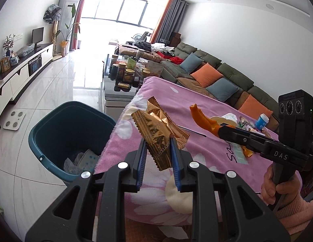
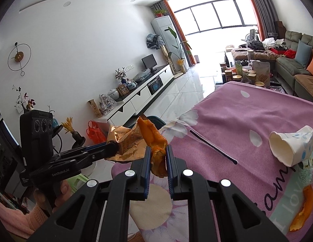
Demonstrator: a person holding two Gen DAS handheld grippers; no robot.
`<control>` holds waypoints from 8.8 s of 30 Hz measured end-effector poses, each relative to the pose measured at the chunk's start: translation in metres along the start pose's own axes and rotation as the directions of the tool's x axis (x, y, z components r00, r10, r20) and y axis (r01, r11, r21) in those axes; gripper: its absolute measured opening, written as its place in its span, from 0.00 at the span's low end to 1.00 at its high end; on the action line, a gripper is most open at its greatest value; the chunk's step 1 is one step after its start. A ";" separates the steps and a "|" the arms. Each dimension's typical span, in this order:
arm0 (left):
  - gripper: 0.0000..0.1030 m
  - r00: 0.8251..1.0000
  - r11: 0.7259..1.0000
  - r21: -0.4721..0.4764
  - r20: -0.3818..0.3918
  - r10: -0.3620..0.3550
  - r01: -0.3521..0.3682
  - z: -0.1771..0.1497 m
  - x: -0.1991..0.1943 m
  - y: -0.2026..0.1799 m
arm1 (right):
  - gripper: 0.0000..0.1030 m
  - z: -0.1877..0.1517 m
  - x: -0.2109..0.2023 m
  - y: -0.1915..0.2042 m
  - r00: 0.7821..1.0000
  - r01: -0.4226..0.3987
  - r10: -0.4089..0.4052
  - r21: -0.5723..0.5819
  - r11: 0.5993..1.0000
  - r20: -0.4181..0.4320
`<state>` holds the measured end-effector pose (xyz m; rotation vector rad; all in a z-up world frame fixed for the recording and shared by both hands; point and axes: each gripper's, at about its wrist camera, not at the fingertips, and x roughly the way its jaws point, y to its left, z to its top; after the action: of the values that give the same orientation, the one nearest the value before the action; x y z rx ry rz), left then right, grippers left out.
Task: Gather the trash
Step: 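Carry the orange peel with the right tool while the left tool carries the wrapper over the bin, then open both tools to drop the orange peel and gold wrapper into the bin, then grasp the blue-dotted paper cup with the left tool while the right tool reaches toward a green-printed wrapper, then grasp the green-printed plastic wrapper with the right tool while the left tool holds the cup, then carry the wrapper with the right tool while the left tool carries the cup over the bin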
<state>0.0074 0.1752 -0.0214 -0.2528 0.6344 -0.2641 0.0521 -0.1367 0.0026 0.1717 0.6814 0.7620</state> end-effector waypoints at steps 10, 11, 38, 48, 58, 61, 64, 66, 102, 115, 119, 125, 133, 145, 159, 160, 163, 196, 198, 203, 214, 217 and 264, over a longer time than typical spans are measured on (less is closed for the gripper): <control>0.23 0.997 0.997 -0.036 0.024 0.073 -0.072 0.006 -0.013 0.023 | 0.13 0.012 0.026 0.020 0.999 -0.048 0.048 -0.037 0.998 -0.021; 0.23 0.997 0.996 -0.040 0.026 0.077 -0.076 0.005 -0.015 0.025 | 0.13 0.013 0.027 0.022 0.998 -0.053 0.052 -0.040 0.998 -0.023; 0.23 0.981 0.978 -0.087 0.034 0.191 -0.187 0.009 -0.023 0.047 | 0.13 0.032 0.078 0.051 0.990 -0.117 0.110 -0.085 0.989 -0.090; 0.23 0.972 0.967 -0.112 0.019 0.234 -0.230 0.014 -0.016 0.067 | 0.13 0.037 0.103 0.054 0.985 -0.133 0.124 -0.074 0.988 -0.121; 0.23 0.964 0.956 -0.131 -0.019 0.264 -0.264 0.015 0.003 0.079 | 0.13 0.045 0.133 0.057 0.978 -0.134 0.121 -0.067 0.989 -0.170; 0.23 0.962 0.953 -0.132 -0.029 0.270 -0.271 0.014 0.009 0.083 | 0.13 0.045 0.142 0.058 0.976 -0.129 0.115 -0.065 0.989 -0.185; 0.23 0.959 0.950 -0.134 -0.039 0.280 -0.283 0.013 0.016 0.086 | 0.13 0.045 0.152 0.060 0.974 -0.120 0.105 -0.065 0.991 -0.202; 0.23 0.957 0.947 -0.138 -0.046 0.285 -0.289 0.013 0.020 0.090 | 0.13 0.045 0.158 0.060 0.972 -0.114 0.098 -0.062 0.992 -0.211; 0.45 0.950 0.939 -0.141 -0.054 0.309 -0.313 0.010 0.062 0.101 | 0.22 0.045 0.162 0.047 0.970 -0.066 0.058 -0.025 0.998 -0.236; 0.58 0.998 0.992 0.110 0.036 0.057 -0.061 0.015 0.053 -0.031 | 0.31 0.031 0.022 0.014 0.999 0.044 -0.045 -0.082 0.996 -0.015; 0.58 0.998 0.984 0.168 -0.019 -0.052 0.055 0.010 0.075 -0.074 | 0.32 0.015 -0.016 -0.013 0.992 0.123 -0.123 -0.023 0.992 0.024; 0.58 0.980 0.951 0.244 -0.097 -0.173 0.192 0.004 0.109 -0.138 | 0.32 -0.008 -0.072 -0.066 0.960 0.266 -0.273 0.106 0.958 0.057; 0.57 0.946 0.914 0.264 -0.187 -0.265 0.308 0.004 0.153 -0.188 | 0.34 -0.027 -0.114 -0.123 0.903 0.402 -0.426 0.234 0.885 0.060; 0.49 0.907 0.904 0.196 -0.273 -0.322 0.380 0.021 0.206 -0.212 | 0.33 -0.038 -0.099 -0.159 0.891 0.438 -0.453 0.263 0.860 -0.002; 0.10 0.866 0.904 0.069 -0.326 -0.379 0.422 0.032 0.238 -0.198 | 0.24 -0.037 -0.090 -0.171 0.906 0.409 -0.422 0.292 0.864 -0.022; 0.10 0.866 0.904 0.067 -0.325 -0.379 0.421 0.032 0.238 -0.197 | 0.22 -0.038 -0.090 -0.172 0.908 0.407 -0.419 0.294 0.865 -0.024; 0.08 0.867 0.906 0.057 -0.319 -0.383 0.420 0.031 0.236 -0.194 | 0.13 -0.038 -0.091 -0.169 0.907 0.408 -0.421 0.296 0.864 -0.022; 0.04 0.940 0.953 0.053 -0.192 -0.283 0.298 0.028 0.147 -0.125 | 0.06 -0.033 -0.084 -0.177 0.910 0.406 -0.412 0.323 0.855 -0.056; 0.04 0.942 0.954 0.061 -0.189 -0.276 0.292 0.027 0.145 -0.126 | 0.02 -0.033 -0.085 -0.178 0.912 0.399 -0.407 0.330 0.855 -0.047; 0.05 0.951 0.958 0.081 -0.171 -0.259 0.275 0.027 0.137 -0.127 | 0.02 -0.031 -0.092 -0.175 0.916 0.380 -0.401 0.334 0.863 -0.008; 0.05 0.972 0.974 0.084 -0.123 -0.201 0.212 0.026 0.110 -0.111 | 0.02 -0.019 -0.092 -0.147 0.945 0.296 -0.324 0.297 0.908 0.049; 0.05 0.976 0.977 0.080 -0.111 -0.187 0.196 0.026 0.102 -0.104 | 0.02 -0.015 -0.087 -0.136 0.954 0.270 -0.296 0.274 0.923 0.056; 0.05 0.997 0.997 -0.009 0.004 0.073 -0.073 0.020 0.017 -0.010 | 0.02 0.027 0.043 -0.013 0.998 0.044 -0.043 0.020 0.999 -0.049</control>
<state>0.0309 0.1632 -0.0123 -0.2382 0.6389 -0.1908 0.0988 -0.1146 -0.0034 0.1572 0.7375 0.7190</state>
